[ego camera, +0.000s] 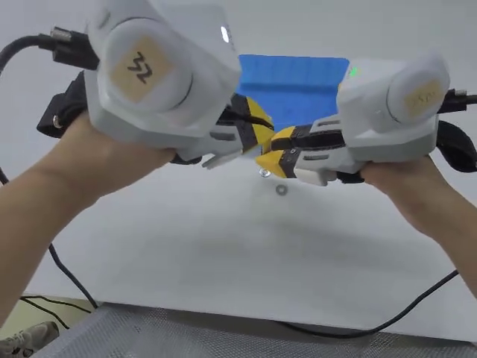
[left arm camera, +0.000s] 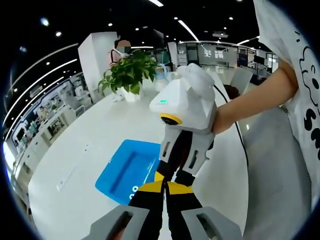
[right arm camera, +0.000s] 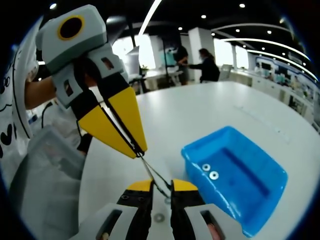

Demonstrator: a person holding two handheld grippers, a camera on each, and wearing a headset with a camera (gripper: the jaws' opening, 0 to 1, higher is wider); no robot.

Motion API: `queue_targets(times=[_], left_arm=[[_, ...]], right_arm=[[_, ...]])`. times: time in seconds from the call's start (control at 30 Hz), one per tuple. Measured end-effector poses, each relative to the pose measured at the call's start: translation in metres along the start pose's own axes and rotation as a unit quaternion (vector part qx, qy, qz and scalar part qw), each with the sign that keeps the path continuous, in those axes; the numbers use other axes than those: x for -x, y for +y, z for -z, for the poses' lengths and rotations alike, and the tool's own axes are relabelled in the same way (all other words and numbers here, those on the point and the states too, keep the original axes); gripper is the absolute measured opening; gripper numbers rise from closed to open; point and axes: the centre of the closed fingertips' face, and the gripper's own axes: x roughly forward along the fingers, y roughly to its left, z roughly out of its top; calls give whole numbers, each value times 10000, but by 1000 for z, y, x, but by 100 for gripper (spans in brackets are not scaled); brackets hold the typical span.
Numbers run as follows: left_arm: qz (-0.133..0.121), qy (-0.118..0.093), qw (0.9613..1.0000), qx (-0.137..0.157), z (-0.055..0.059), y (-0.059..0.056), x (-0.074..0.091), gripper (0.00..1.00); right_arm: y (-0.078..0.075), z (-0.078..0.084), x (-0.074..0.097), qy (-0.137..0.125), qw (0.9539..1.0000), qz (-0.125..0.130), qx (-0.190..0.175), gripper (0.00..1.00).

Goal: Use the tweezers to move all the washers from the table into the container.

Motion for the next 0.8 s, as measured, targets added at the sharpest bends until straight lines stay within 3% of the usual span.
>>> queue_targets(times=[0.27, 0.6, 0.8], left_arm=[[-3, 22, 10000, -40, 1, -1, -2, 0], [45, 71, 10000, -54, 0, -2, -3, 0], [23, 11, 9998, -187, -11, -5, 4, 0]], right_arm=[[0, 4, -2, -8, 10000, 12, -38, 9], [3, 6, -1, 113, 9995, 73, 275, 6], [6, -2, 9, 163, 9986, 142, 488, 5]])
